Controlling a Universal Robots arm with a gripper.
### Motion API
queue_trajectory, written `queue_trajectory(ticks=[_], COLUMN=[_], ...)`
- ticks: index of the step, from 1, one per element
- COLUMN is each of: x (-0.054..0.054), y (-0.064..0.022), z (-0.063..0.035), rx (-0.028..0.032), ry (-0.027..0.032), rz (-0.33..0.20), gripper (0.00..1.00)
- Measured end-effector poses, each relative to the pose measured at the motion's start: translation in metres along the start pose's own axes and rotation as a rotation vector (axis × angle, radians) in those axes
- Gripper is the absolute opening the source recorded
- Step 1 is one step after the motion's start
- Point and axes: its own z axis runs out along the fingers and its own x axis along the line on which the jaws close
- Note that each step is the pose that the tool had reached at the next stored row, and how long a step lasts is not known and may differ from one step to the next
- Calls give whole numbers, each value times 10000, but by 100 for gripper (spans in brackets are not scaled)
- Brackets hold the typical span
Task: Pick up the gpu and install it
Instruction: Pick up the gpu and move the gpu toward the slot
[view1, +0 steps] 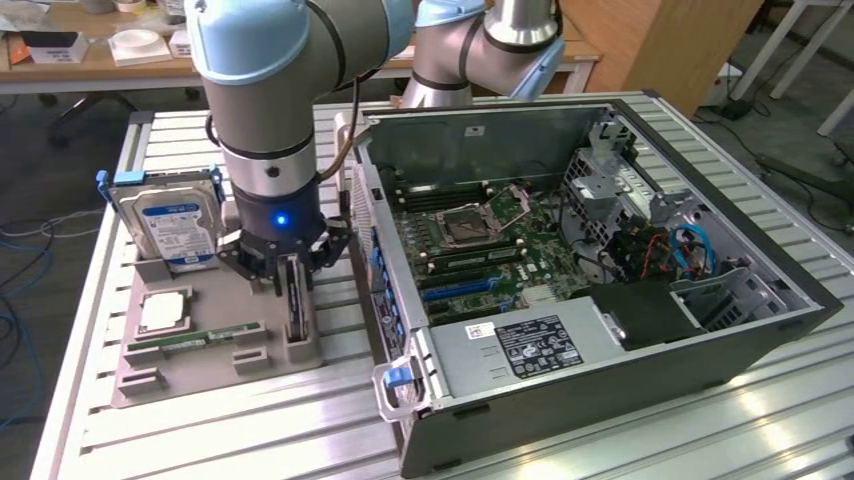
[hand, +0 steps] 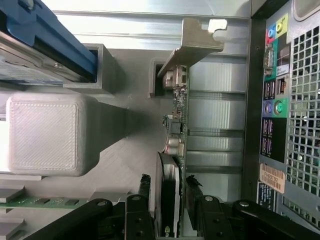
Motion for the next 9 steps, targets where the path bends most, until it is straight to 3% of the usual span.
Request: queue_trajectory(ticks=[9], x=[0], y=[0], z=[4], rx=[-1], ry=[-1], rz=[-1], gripper=[41])
